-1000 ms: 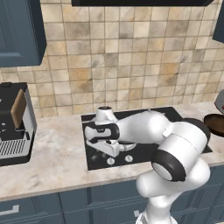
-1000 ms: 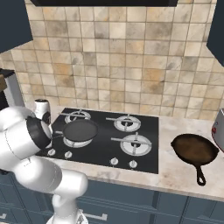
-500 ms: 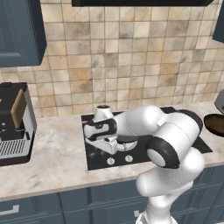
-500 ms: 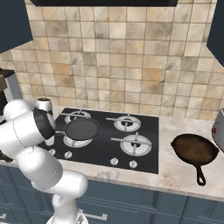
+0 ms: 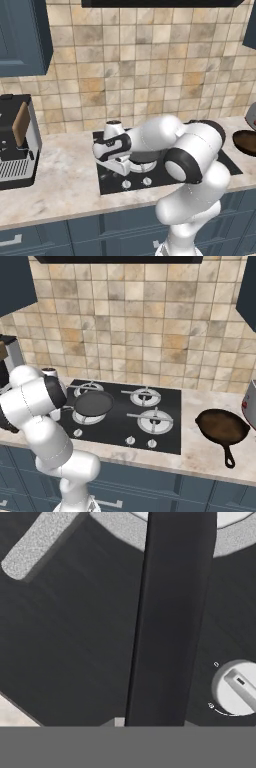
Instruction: Place both pans onto different burners. Then place the corn and the chicken drumstick on different pans.
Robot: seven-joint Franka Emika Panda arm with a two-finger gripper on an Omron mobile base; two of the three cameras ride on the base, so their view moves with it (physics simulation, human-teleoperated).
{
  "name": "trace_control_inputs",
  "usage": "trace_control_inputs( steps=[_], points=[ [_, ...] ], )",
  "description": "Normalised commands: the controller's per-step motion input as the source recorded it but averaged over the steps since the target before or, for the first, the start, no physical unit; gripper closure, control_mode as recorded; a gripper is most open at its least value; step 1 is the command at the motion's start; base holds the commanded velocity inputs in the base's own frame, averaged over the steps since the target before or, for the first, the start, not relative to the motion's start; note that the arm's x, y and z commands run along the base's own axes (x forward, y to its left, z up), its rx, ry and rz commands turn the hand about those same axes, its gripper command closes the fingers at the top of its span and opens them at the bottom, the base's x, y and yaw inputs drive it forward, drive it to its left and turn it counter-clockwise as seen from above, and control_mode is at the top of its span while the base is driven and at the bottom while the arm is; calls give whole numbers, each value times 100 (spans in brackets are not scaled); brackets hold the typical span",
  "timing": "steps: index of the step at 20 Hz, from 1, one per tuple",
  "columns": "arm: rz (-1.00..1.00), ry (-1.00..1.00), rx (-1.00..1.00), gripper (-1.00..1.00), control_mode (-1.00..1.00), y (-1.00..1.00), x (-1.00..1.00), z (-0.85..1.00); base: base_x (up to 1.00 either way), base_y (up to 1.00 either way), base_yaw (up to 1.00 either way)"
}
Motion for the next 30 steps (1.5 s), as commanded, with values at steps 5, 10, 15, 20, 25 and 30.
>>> trace_control_inputs(
  steps=[5, 10, 15, 20, 25, 30],
  points=[
    [0, 3, 0, 100, -100, 15, 0, -21, 0, 0, 0],
    [0, 5, 0, 100, -100, 10, 0, -12, 0, 0, 0],
    [0, 8, 0, 100, -100, 8, 0, -7, 0, 0, 0],
    [0, 7, 0, 100, -100, 5, 0, -2, 0, 0, 0],
    [0, 1, 0, -100, -100, 0, 0, 0, 0, 0, 0],
    [0, 0, 0, -100, -100, 0, 0, 0, 0, 0, 0]
  ],
)
